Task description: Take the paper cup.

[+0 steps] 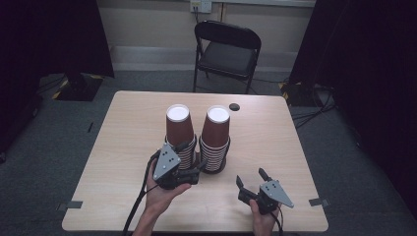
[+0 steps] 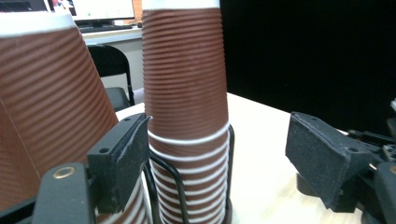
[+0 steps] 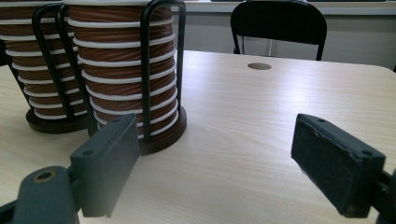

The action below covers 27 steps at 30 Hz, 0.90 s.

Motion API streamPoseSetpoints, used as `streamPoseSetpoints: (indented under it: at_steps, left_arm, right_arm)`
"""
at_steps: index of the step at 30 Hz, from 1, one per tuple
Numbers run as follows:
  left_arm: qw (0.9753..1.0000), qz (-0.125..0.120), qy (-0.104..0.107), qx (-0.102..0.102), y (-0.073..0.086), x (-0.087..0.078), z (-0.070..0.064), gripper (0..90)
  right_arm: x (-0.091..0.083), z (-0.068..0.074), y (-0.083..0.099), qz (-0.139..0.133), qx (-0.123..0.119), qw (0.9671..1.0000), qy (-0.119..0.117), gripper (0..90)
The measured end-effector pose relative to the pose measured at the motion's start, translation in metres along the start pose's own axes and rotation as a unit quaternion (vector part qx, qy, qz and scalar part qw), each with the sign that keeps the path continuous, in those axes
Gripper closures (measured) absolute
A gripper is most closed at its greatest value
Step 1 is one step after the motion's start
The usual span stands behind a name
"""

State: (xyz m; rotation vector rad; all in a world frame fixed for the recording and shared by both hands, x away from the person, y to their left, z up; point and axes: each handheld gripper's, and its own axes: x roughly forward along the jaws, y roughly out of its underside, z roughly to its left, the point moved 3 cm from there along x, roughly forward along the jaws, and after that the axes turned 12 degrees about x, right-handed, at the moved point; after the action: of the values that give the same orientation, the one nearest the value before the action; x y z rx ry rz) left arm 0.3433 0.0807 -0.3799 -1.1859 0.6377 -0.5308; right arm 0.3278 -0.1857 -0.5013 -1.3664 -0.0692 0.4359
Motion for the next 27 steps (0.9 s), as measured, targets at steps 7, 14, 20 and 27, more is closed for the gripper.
streamPoseSetpoints:
  at_steps: [7, 14, 20, 27]
  left_arm:
    - [0.9999, 0.005, 0.0, 0.01, -0.013, 0.007, 0.003, 21.6]
    - [0.9999, 0.003, 0.008, 0.009, -0.022, 0.016, 0.006, 21.7]
    - [0.9999, -0.003, 0.007, 0.01, -0.033, 0.022, 0.009, 20.4]
    - [0.9999, -0.007, 0.01, 0.009, -0.044, 0.031, 0.014, 17.1]
  right_arm:
    - [0.0, 0.0, 0.0, 0.001, -0.001, 1.0, -0.001, 14.8]
    - [0.0, 0.0, 0.0, 0.0, -0.002, 1.0, -0.002, 15.2]
    - [0.0, 0.0, 0.0, -0.001, -0.002, 1.0, -0.002, 15.4]
    - [0.0, 0.0, 0.0, -0.002, -0.002, 1.0, -0.002, 15.5]
